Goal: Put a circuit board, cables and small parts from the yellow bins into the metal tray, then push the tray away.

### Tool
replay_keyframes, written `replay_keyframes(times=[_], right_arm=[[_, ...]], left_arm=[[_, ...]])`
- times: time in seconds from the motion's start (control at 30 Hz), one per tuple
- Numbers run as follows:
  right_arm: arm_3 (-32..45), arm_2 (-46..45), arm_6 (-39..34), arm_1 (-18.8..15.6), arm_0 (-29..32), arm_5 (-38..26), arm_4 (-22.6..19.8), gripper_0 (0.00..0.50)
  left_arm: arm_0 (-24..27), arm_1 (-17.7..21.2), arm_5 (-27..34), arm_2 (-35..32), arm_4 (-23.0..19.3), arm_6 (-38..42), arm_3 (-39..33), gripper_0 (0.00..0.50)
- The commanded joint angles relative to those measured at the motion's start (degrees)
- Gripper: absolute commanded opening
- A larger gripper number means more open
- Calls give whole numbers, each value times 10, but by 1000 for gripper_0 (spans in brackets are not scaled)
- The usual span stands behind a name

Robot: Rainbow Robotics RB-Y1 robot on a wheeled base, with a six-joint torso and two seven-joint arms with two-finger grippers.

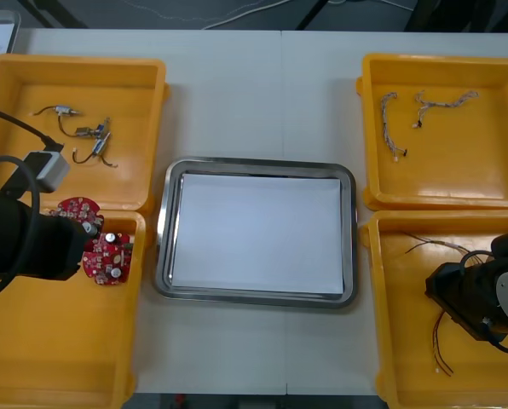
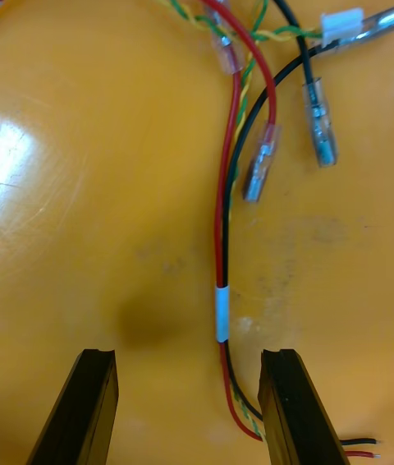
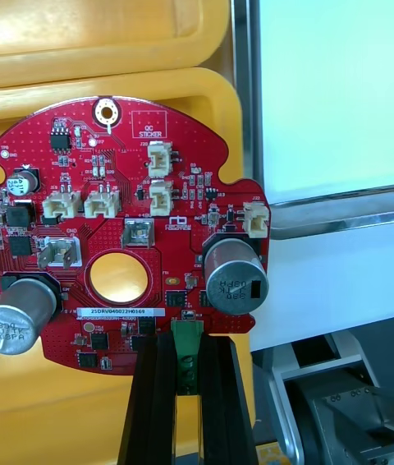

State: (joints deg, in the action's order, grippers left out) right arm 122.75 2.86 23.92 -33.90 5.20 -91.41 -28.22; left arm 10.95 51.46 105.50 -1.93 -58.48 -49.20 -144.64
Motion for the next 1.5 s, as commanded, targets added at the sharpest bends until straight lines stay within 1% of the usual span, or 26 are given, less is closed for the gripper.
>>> replay_keyframes(times=[0.03,0.17,0.4,0.47,0.57,0.63,0.7,0.8,0.97,1.03,1.07,1.1,1.13,1.2,1.27,1.3,1.37,1.5], right_arm=[[-11,5,-12,19,12,19,7,500],[-25,5,-9,23,12,40,5,500],[-26,5,-9,23,12,40,3,500],[-30,6,-9,23,12,40,3,500],[-32,6,-9,23,12,40,2,500],[-33,6,-9,23,12,40,2,500],[-34,6,-9,23,13,40,2,500],[-34,6,-11,23,12,40,2,500],[-33,4,-10,23,12,40,4,495],[-33,3,-9,23,12,40,4,443],[-33,1,-9,23,12,40,4,391],[-33,0,-9,23,12,40,3,319],[-33,0,-9,23,12,40,3,266],[-33,0,-9,23,12,40,5,79],[-33,0,-9,23,12,40,5,14],[-33,-1,-9,23,11,40,5,0],[-33,-3,-9,23,10,40,5,0],[-33,-7,-10,23,7,40,3,0]], left_arm=[[52,44,-17,77,37,112,-13,0],[83,51,-18,121,52,152,-13,0],[129,58,-35,178,59,215,-13,0],[154,56,-34,210,69,238,-5,0],[189,54,-34,266,94,263,8,0],[207,49,-35,297,111,275,19,0],[220,32,-35,323,132,280,35,0],[228,15,-33,337,146,282,52,0],[229,-12,-24,337,151,285,59,0],[231,-22,-15,337,152,287,59,0],[233,-29,-6,337,151,289,59,0],[239,-34,2,342,151,290,59,0],[241,-37,6,345,153,292,59,0],[246,-49,17,361,166,299,60,0],[247,-58,17,376,183,301,60,0],[247,-63,16,384,194,304,61,0],[248,-69,16,394,201,305,63,0],[259,-81,17,411,200,309,67,0]])
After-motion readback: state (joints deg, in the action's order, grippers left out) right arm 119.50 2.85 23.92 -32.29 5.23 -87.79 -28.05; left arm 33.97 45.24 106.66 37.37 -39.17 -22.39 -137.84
